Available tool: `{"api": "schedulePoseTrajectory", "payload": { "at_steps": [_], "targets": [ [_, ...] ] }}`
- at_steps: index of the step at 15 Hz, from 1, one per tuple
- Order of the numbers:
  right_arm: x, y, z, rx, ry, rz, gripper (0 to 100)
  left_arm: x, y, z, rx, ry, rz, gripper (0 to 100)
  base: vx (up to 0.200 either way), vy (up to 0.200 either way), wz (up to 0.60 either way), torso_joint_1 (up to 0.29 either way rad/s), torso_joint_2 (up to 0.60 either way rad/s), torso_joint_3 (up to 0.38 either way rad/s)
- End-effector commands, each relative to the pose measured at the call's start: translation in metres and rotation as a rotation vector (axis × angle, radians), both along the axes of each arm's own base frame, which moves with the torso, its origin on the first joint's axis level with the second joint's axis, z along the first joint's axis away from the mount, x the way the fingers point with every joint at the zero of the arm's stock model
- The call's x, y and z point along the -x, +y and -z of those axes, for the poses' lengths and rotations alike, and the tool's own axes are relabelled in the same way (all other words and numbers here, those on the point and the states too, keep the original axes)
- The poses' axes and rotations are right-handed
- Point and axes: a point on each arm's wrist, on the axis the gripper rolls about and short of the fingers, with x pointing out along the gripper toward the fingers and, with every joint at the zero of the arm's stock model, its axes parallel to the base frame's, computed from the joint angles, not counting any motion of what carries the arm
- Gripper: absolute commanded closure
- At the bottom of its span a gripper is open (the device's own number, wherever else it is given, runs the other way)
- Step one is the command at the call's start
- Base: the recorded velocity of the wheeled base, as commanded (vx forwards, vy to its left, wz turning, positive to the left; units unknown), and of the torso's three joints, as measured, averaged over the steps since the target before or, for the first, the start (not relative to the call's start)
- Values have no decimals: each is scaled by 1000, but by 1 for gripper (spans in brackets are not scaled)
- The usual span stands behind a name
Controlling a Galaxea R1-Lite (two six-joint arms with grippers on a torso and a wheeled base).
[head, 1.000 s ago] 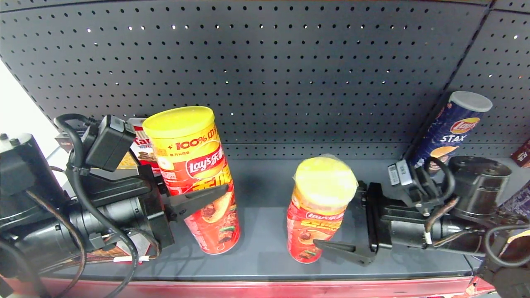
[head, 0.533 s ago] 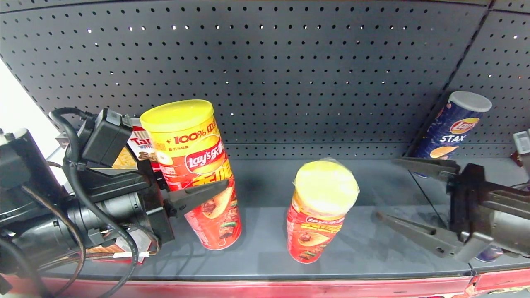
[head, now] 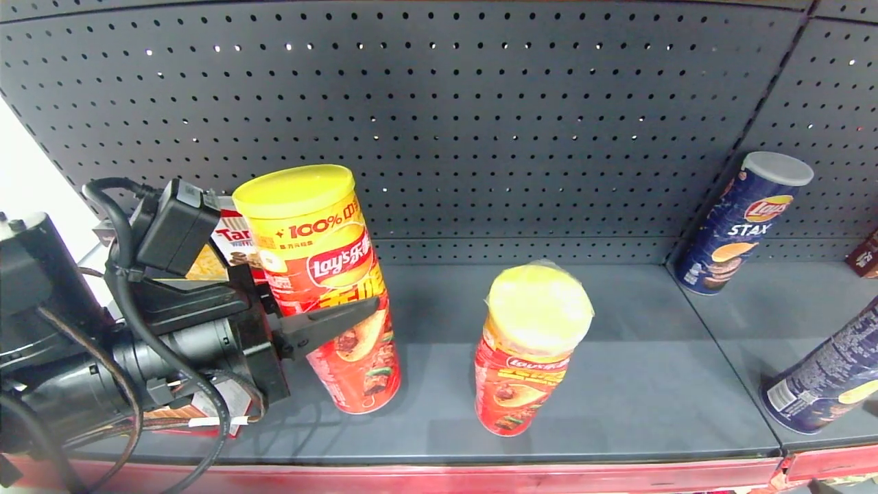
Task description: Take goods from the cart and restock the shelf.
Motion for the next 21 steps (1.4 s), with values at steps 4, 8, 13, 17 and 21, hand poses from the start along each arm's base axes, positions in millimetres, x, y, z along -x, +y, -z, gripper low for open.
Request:
{"api": "schedulePoseTrajectory", "payload": {
  "at_steps": [4, 8, 13, 17, 21],
  "targets": [
    [51, -26, 77, -33, 33, 215, 0, -1, 0, 0, 0, 0, 0, 100, 0, 0, 0, 0, 0, 0],
    [43, -21, 76, -21, 143, 453, 0, -1, -1, -2, 3, -7, 0, 100, 0, 0, 0, 0, 0, 0],
    [53, -18, 77, -67, 29, 663, 0, 2, -2, -1, 0, -6, 11, 100, 0, 0, 0, 0, 0, 0],
    [51, -18, 80, -114, -41, 642, 0, 2, -2, -1, 1, -8, 23, 100, 0, 0, 0, 0, 0, 0],
    [57, -17, 88, -104, -82, 482, 0, 1, -3, -4, 2, -22, 34, 100, 0, 0, 0, 0, 0, 0]
  ]
}}
